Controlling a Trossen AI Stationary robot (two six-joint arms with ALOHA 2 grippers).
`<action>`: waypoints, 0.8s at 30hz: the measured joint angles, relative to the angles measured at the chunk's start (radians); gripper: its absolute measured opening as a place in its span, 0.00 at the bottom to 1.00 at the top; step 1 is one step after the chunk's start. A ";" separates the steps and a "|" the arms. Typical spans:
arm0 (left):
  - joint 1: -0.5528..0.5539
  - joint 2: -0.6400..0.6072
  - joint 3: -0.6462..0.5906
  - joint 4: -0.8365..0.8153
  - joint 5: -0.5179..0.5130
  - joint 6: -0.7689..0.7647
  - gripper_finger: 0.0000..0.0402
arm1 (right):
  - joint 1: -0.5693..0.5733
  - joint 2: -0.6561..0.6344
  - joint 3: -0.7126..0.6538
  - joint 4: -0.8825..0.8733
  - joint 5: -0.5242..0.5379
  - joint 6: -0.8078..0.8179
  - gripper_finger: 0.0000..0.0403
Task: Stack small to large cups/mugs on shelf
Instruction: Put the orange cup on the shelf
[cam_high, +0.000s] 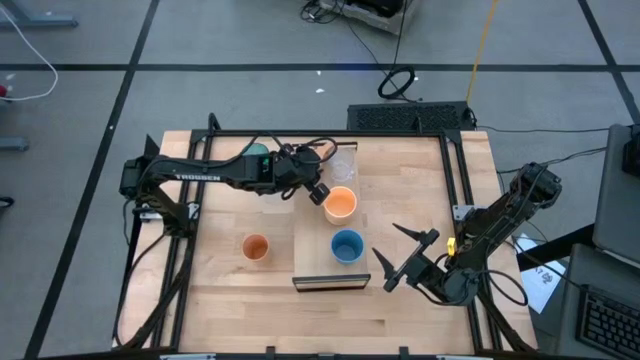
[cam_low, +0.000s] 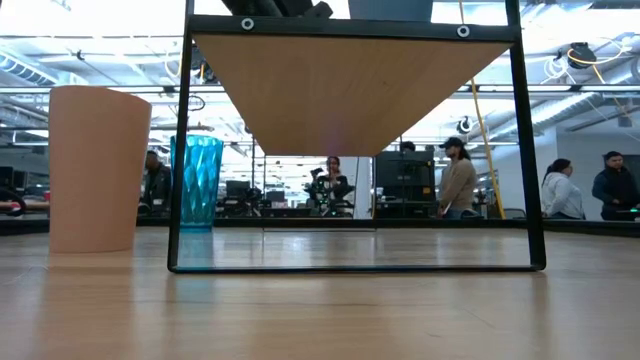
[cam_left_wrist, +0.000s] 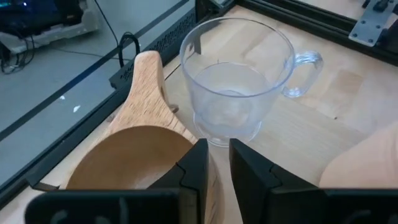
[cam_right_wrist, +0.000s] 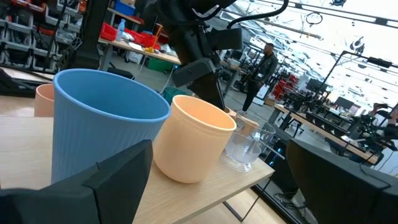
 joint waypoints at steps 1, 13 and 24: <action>0.000 0.000 0.000 0.000 -0.002 0.003 0.17 | 0.000 0.000 0.000 0.000 0.000 0.000 0.90; -0.011 -0.106 0.001 -0.015 -0.009 0.081 0.17 | 0.000 0.000 0.000 0.001 0.000 0.003 0.90; -0.098 -0.370 0.002 -0.170 0.058 0.227 0.17 | 0.000 0.000 0.000 0.000 -0.003 0.044 0.90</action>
